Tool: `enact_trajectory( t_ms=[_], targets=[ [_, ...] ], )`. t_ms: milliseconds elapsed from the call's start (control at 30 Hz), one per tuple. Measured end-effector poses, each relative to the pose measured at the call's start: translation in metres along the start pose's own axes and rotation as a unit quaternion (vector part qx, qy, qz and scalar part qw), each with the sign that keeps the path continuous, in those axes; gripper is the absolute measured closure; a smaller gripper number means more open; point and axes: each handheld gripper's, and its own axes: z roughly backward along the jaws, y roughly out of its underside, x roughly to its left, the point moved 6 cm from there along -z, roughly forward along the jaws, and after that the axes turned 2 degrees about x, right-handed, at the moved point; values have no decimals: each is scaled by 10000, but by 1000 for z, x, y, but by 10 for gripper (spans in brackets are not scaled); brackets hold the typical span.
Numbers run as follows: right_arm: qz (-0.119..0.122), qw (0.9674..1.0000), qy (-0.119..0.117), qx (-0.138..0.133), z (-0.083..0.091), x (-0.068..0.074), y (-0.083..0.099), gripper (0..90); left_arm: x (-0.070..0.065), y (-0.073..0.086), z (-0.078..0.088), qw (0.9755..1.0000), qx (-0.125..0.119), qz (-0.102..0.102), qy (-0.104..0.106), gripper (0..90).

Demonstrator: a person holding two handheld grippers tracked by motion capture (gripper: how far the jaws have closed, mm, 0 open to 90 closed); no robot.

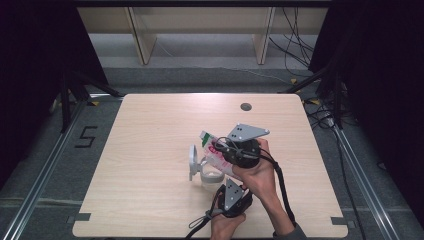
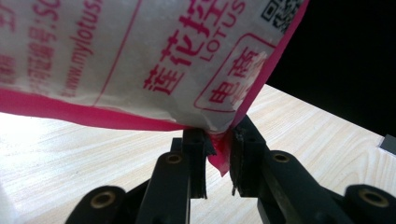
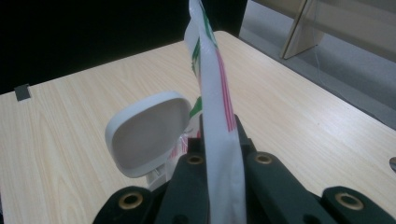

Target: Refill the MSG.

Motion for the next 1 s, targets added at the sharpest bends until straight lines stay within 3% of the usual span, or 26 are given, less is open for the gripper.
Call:
enact_trajectory(
  t_ms=[167, 200, 367, 500, 567, 667, 733, 867, 933, 1000],
  targets=[
    [29, 10000, 14, 11, -2, 0, -1, 900, 0, 0, 1, 10000, -9, 2, -2, 774],
    [-72, 10000, 34, 51, -1, 0, 0, 900, 0, 0, 0, 10000, 14, 0, -9, 774],
    [19, 10000, 89, -23, -3, -2, -2, 900, -2, 0, -1, 10000, -54, 21, 33, 774],
    [-47, 9999, -55, 98, -3, -1, -1, 899, -3, 1, 0, 10000, -68, -16, 23, 774],
    [23, 10000, -5, 67, -4, -3, -1, 897, -4, 1, 0, 10000, -56, -10, 44, 774],
    [-84, 9999, -7, 119, -4, -2, -1, 896, -4, 1, 1, 10000, -14, -29, -7, 774],
    [44, 9999, -51, 110, -6, -4, -1, 895, -5, 1, 0, 10000, -14, -15, 6, 774],
    [51, 10000, 71, 38, -6, -5, -2, 895, -6, 1, -1, 9999, -97, -9, 26, 774],
    [-37, 10000, 15, 73, -6, -3, -2, 894, -6, 0, -1, 9999, -100, -13, 31, 774],
    [19, 10000, -24, 68, -6, -3, -3, 894, -6, 0, -1, 9999, -112, -24, 8, 774]
  ],
)
